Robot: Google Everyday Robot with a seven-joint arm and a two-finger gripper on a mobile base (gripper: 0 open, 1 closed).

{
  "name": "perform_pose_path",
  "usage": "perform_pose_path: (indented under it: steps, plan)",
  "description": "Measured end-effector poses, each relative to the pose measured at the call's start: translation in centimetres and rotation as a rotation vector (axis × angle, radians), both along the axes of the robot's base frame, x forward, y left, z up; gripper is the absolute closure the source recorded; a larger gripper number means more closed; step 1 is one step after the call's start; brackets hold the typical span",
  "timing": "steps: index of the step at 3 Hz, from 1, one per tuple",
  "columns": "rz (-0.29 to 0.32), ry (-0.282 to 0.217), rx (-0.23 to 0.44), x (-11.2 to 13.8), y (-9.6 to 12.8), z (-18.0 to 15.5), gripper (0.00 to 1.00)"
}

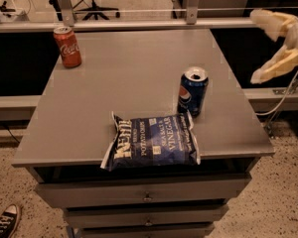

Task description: Move pepsi can near blue chip bag

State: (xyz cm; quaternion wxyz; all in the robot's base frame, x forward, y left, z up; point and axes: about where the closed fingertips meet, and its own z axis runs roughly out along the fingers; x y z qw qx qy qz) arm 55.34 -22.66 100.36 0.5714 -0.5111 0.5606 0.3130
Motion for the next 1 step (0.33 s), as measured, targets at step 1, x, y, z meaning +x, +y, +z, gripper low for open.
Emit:
perform_pose_path:
  steps: [1]
  plan:
    - [-0.031, -0.052, 0.008, 0.24, -1.31, 2.36, 0.0]
